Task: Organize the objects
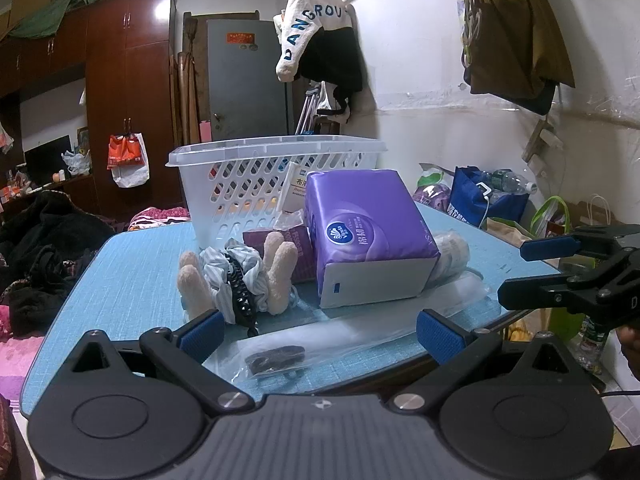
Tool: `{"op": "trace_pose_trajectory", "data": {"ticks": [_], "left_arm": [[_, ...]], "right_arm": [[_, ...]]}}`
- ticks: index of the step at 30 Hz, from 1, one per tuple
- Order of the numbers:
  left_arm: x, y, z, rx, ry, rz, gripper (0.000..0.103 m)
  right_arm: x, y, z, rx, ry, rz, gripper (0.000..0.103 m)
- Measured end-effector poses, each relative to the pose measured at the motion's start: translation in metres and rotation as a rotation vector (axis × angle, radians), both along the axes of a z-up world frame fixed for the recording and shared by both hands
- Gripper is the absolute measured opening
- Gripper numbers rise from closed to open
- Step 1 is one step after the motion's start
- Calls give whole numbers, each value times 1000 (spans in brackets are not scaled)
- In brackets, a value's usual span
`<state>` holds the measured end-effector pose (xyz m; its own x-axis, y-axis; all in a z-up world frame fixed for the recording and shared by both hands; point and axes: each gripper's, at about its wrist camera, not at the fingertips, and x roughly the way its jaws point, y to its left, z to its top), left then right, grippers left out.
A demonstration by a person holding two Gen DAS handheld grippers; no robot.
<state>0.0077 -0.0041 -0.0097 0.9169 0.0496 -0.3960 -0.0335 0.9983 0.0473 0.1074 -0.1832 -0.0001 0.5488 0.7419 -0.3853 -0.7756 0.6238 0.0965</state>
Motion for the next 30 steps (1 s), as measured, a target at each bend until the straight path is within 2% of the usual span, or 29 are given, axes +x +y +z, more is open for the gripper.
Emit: {"op": "trace_pose_trajectory", "data": {"ticks": [30], "left_arm": [[2,-2,-4,8,22,-10,103]], "right_arm": [[0,-1,-1,0,3,-2,103]]}}
